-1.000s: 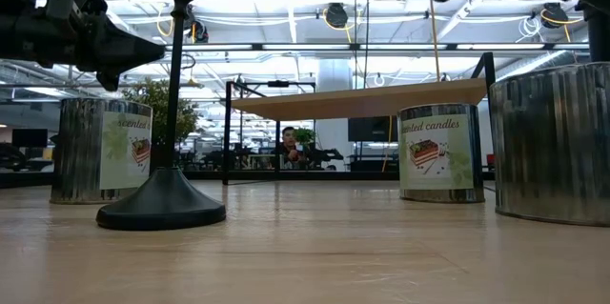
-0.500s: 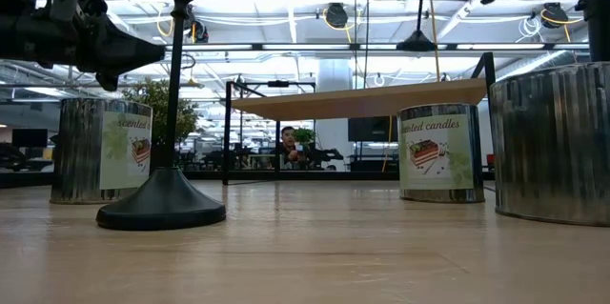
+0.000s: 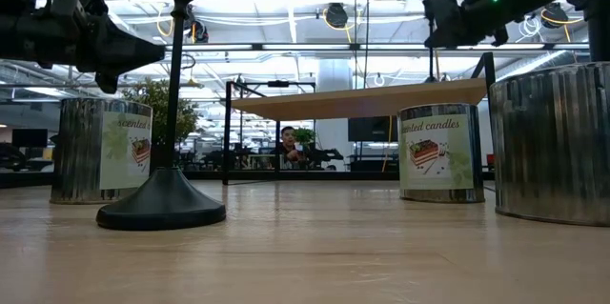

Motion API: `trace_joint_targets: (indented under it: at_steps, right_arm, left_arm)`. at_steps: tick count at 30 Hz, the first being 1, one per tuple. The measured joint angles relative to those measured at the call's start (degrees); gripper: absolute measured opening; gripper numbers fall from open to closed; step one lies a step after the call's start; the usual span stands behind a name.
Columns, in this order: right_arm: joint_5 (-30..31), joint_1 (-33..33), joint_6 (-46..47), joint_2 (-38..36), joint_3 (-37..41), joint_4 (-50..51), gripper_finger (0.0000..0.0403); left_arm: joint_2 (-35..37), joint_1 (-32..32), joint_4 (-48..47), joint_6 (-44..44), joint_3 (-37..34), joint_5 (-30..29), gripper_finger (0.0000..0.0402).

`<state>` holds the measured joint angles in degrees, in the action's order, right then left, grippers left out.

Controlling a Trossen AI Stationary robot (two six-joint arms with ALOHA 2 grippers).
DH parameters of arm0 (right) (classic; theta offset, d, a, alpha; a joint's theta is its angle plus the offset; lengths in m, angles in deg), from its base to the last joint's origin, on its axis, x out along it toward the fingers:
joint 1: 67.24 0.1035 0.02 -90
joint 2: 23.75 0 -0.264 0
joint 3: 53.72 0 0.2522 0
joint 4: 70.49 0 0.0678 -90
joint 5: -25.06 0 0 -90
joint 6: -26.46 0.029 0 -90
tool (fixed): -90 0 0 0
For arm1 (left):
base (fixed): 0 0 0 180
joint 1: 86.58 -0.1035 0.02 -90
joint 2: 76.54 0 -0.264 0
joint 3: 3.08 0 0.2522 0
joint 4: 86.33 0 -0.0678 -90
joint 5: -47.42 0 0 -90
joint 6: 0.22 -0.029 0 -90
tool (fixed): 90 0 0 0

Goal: Pick & Place candle stick holders
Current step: Put the right black candle holder on the shelf, then align the right black candle holder with the other black candle holder on the shelf

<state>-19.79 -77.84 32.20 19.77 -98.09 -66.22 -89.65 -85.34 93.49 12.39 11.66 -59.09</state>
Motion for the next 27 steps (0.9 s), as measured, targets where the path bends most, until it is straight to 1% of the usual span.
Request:
trace_joint_targets:
  at_steps: [10,15,18,27]
  right_arm:
    - [-0.2,-0.6,3.5,-0.1,0.2,4.5,0.0011]
    - [-0.2,-0.6,4.2,-0.1,0.2,4.7,0.0015]
    - [-0.2,-0.6,4.1,0.0,0.2,4.7,0.0027]
    - [-0.2,-0.6,3.7,0.0,0.2,5.2,0.0085]
  left_arm:
    - [0.0,0.0,0.0,0.2,0.0,0.0,0.0037]
    - [0.0,0.0,0.0,0.2,0.0,0.0,0.0037]
    - [0.0,0.0,0.0,0.3,0.0,0.0,0.0037]
    - [0.0,0.0,0.0,0.4,0.0,0.1,0.0037]
